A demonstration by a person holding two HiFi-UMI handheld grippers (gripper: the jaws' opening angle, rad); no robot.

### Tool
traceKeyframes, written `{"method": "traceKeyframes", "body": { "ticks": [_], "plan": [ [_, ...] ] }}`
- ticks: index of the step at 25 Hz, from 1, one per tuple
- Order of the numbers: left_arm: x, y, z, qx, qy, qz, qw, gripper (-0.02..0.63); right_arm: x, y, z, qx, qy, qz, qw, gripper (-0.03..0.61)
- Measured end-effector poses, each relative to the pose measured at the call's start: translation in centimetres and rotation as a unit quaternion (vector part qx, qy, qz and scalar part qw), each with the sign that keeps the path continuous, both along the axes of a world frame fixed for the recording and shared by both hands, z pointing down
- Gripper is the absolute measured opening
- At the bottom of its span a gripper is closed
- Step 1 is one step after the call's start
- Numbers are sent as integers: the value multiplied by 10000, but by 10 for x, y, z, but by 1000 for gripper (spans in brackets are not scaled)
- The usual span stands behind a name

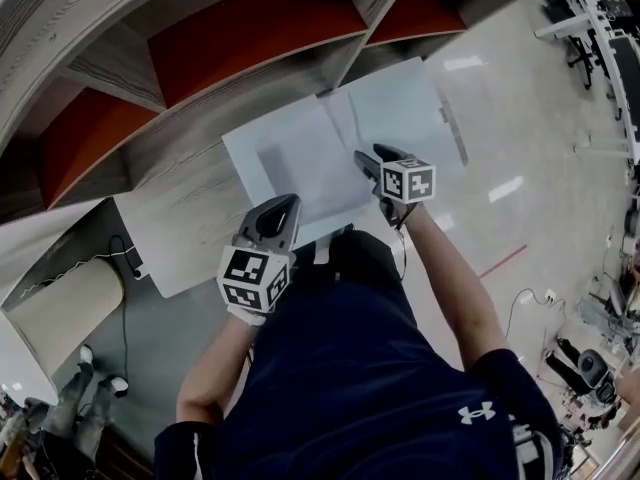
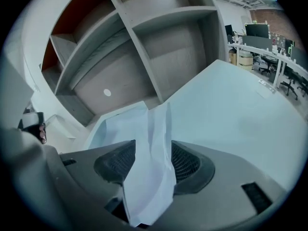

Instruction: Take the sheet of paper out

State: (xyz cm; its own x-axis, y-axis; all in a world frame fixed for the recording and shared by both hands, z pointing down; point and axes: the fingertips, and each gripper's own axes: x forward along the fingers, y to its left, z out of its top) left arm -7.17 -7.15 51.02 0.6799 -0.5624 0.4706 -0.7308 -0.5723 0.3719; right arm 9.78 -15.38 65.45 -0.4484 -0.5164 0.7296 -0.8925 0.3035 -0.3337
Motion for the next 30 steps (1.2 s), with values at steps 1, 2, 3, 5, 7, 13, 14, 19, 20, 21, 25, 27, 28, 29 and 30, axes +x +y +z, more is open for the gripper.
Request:
{"method": "traceKeyframes", "body": {
  "ticks": [1, 2, 3, 5, 7, 13, 14, 19, 20, 21, 25, 27, 28, 29, 30],
  "plan": [
    [0, -1, 2, -30, -27, -25, 10000, 15, 0, -4, 7, -34, 42, -18, 10000, 216],
    [0, -2, 3, -62, -48, -77, 9999, 15, -1, -7, 14, -50, 95, -68, 9999, 222],
    [-1, -4, 4, -94, -68, -146, 9998, 15, -3, -11, 20, -44, 182, -148, 9997, 229],
    [-7, -8, 7, -183, -90, -329, 9993, 15, -10, -17, 29, 48, 476, -370, 9982, 246],
    [-10, -11, 9, -300, -45, -527, 9981, 15, -20, -21, 37, 181, 786, -603, 9949, 253],
    [-4, -10, 10, -394, -53, -797, 9960, 15, -34, -17, 53, 155, 1121, -773, 9906, 265],
    [-4, -10, 10, -395, -49, -822, 9958, 15, -36, -16, 54, 125, 1100, -796, 9907, 265],
    [-2, -13, 13, -446, -11, -951, 9945, 15, -46, -10, 60, -265, 628, -1004, 9926, 265],
    [-2, -12, 13, -463, 2, -978, 9941, 15, -47, -10, 60, -384, 466, -1013, 9930, 265],
    [-1, -11, 13, -479, 14, -1001, 9938, 15, -49, -9, 59, -521, 281, -1049, 9927, 264],
    [-3, -3, 16, -573, 33, -1101, 9923, 15, -75, -1, 58, -860, -45, -1459, 9855, 265],
    [-6, 0, 18, -635, 71, -1188, 9909, 15, -90, 4, 60, -947, -123, -1604, 9824, 265],
    [-8, 1, 19, -653, 84, -1226, 9903, 15, -98, 7, 60, -1004, -205, -1634, 9812, 264],
    [-10, 2, 20, -666, 88, -1261, 9897, 15, -105, 8, 61, -1050, -272, -1656, 9802, 264],
    [-12, 3, 21, -681, 91, -1296, 9892, 15, -111, 9, 61, -1079, -298, -1684, 9793, 264]
  ]
}}
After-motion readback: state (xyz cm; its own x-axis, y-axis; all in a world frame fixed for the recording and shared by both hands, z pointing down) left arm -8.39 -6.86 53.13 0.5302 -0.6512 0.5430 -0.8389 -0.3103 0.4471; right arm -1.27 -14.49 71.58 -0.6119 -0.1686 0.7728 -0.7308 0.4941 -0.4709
